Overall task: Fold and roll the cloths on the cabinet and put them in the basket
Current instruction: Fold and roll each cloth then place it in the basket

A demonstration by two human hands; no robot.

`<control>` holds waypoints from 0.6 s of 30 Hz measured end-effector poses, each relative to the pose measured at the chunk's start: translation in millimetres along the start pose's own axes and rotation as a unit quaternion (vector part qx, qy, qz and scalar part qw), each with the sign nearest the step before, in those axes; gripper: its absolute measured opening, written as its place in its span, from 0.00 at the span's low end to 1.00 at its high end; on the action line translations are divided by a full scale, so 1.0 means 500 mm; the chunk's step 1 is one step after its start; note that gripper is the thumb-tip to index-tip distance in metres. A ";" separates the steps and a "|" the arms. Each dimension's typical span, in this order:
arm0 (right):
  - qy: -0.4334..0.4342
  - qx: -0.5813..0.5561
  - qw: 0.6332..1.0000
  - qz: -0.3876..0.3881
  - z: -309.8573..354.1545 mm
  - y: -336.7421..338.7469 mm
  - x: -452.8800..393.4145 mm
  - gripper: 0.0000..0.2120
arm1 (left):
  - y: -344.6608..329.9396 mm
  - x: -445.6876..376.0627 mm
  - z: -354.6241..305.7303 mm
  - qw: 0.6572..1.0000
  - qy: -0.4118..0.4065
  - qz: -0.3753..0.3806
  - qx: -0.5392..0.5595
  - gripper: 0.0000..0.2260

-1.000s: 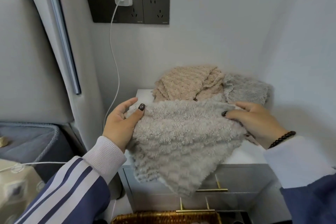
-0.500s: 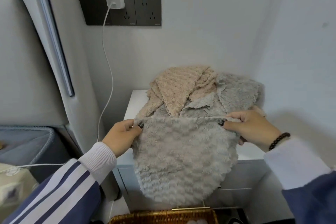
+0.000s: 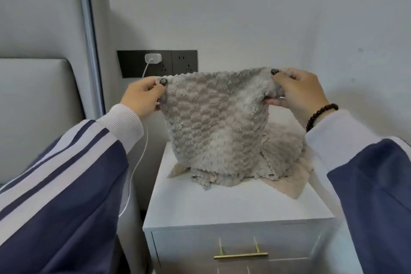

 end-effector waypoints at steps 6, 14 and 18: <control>0.021 -0.005 0.995 0.093 -0.034 0.037 0.097 0.09 | 0.033 0.110 -0.009 0.998 -0.027 0.006 0.064 0.09; -0.159 0.146 0.953 0.212 -0.329 0.078 0.183 0.31 | 0.014 0.353 0.202 0.981 0.141 0.111 0.076 0.14; -0.176 0.310 0.884 0.304 -0.397 0.078 0.202 0.39 | 0.021 0.415 0.271 0.964 0.192 0.161 0.095 0.26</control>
Point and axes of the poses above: each hand's wrist, its own x-axis away from the middle knuckle, its own y-axis out of the back of the hand, z = x × y, the point moved 5 cm from there along -x, towards the middle knuckle, and after that the axes turned 13 degrees about -y, right-handed, at the moved point
